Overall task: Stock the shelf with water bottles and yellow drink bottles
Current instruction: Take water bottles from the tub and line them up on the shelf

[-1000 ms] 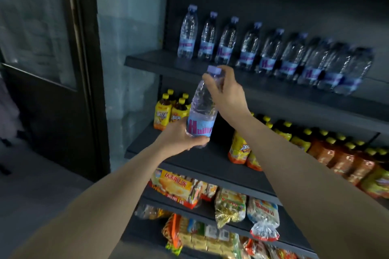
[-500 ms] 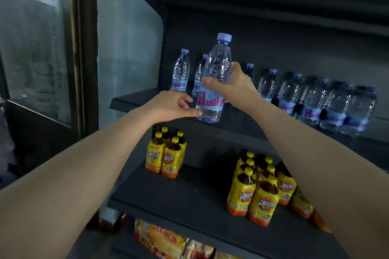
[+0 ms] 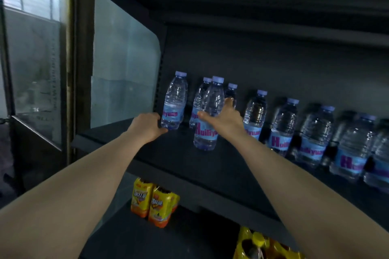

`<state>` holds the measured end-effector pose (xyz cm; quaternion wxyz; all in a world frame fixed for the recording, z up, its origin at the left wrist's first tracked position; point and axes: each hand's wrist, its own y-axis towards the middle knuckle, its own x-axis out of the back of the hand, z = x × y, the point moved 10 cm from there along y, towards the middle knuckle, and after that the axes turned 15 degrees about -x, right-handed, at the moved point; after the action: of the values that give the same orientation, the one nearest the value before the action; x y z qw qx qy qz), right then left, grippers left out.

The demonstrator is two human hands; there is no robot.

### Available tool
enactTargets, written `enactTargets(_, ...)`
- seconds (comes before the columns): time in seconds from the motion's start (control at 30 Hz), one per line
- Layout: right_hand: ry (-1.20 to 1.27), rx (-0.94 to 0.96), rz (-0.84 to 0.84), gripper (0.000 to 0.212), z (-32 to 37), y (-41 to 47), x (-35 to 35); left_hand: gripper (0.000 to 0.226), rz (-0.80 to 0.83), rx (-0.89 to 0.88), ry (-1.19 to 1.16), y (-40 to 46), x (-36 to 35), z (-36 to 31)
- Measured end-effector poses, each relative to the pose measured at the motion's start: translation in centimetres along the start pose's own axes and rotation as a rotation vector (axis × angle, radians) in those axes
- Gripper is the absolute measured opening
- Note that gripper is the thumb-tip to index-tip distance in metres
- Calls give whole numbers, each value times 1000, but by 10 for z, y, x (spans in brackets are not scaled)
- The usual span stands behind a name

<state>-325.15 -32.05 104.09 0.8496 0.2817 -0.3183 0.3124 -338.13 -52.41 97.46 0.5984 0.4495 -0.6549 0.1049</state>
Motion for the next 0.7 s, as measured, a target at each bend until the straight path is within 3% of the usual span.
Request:
enactTargets(0.3,127,-21,37,89,8,50,-51,65,58,109,-89,58,-37,29)
enactTargets(0.4,161,-53,139,92,2,56,-73,68,15,142,-173,72,-42,29)
enactTargets(0.47,151,-82,193,84,-9,59,-88,79,-32,173,-208,81,-43,33)
enactTargets(0.57,153,-101,186,75,-15,62,-93,86,-89,181,-246,89,-47,39)
enactTargets(0.7,155,-94,151,76,-10,64,-94,78,-137,197,-305,85,-44,39)
